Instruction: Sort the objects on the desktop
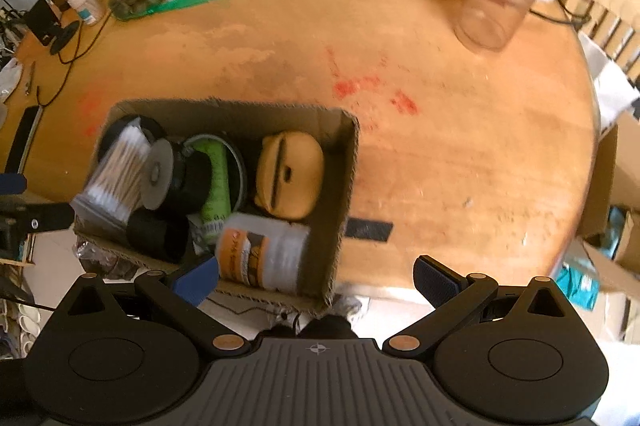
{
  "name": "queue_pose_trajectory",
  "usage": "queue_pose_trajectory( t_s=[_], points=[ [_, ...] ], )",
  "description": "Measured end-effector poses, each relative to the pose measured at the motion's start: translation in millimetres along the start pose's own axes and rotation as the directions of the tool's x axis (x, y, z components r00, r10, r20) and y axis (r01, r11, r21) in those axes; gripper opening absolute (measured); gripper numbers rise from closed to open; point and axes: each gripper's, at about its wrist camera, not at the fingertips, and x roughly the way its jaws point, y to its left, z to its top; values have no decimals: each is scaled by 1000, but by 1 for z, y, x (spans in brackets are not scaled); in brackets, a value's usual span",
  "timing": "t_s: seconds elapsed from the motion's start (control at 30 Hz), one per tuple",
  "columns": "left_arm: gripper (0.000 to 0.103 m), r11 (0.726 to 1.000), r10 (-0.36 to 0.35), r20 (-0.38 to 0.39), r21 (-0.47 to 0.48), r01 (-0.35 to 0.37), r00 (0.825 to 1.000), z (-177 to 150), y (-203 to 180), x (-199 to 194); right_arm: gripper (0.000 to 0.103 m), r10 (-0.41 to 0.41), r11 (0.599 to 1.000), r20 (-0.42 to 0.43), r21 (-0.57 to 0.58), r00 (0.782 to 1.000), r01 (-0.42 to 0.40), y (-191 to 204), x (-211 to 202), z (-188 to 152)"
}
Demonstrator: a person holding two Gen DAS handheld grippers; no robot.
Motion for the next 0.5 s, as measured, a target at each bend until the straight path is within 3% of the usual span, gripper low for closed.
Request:
queue_pose_trajectory(
  t_s=[0.27,0.5],
  points=[
    [103,1000,1,-84,17,1,996,-3,-10,12,103,2,1000,-61,16,998,-1,-5,5,-7],
    [103,999,-37,-108,-2,37,994,-5,-11,17,103,-1,1000,-90,24,996,4,-9,9,-9]
  ],
)
